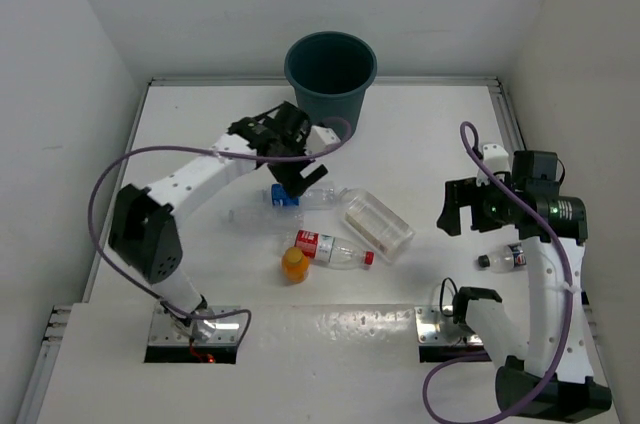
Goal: Put the plastic bottles in the bin
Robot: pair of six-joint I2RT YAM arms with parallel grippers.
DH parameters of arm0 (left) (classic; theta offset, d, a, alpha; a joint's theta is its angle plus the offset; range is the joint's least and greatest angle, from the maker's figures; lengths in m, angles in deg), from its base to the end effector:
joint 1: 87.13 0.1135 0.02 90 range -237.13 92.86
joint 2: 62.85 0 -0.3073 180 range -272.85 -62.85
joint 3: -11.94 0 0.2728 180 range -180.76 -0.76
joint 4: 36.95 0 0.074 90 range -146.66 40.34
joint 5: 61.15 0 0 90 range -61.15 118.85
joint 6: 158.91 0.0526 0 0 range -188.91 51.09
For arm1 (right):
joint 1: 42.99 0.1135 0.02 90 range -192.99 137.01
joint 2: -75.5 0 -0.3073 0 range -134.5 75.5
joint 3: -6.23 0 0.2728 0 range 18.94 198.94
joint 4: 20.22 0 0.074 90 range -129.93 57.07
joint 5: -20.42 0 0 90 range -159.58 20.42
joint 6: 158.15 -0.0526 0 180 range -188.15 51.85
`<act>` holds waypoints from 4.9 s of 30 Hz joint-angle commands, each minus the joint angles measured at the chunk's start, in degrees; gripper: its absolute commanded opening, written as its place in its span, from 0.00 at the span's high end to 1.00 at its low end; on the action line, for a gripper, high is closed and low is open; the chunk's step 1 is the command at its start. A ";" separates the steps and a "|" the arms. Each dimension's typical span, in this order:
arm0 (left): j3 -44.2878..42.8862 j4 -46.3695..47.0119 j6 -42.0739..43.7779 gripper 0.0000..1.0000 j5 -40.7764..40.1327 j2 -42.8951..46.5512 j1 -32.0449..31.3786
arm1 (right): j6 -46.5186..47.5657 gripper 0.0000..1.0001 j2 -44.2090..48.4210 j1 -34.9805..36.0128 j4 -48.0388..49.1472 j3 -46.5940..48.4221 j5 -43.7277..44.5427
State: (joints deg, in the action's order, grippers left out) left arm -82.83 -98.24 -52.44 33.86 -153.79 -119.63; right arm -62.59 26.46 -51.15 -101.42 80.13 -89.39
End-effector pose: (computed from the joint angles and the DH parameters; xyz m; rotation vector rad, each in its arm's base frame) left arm 0.3056 -0.2001 0.3324 1.1005 2.3368 -0.2170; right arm 0.1357 -0.0014 0.3575 -0.0753 2.5017 0.3430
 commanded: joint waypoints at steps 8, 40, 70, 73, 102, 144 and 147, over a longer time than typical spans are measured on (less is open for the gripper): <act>-9.87 4.36 1.55 0.05 -4.93 -18.65 -7.32 | 2.08 0.00 0.08 -0.19 -1.21 -0.81 2.06; -15.49 17.26 -9.15 0.91 22.04 4.43 4.09 | 0.24 0.08 -2.55 -0.10 1.60 -0.72 -3.91; 7.26 46.47 -26.32 1.00 13.09 20.53 15.62 | -8.55 0.01 -44.91 41.12 13.90 16.24 20.68; 8.67 45.85 -26.31 1.00 12.30 21.06 15.62 | -10.57 0.01 -48.68 42.53 15.66 18.35 23.58; 15.97 49.37 -29.13 1.00 17.92 22.21 19.66 | -12.77 0.01 -69.35 43.41 15.14 28.02 20.61; -20.94 92.25 -48.54 0.98 27.33 -17.34 17.81 | -22.00 1.00 -50.78 23.28 92.70 36.37 3.11; -22.79 92.26 -48.55 0.98 26.19 -20.24 17.20 | -21.91 1.00 -54.13 23.02 99.57 34.18 3.99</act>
State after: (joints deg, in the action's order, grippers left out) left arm -101.84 -12.64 -100.17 61.03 -173.90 -101.53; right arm -84.08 -28.11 -27.87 -16.20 114.81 -86.40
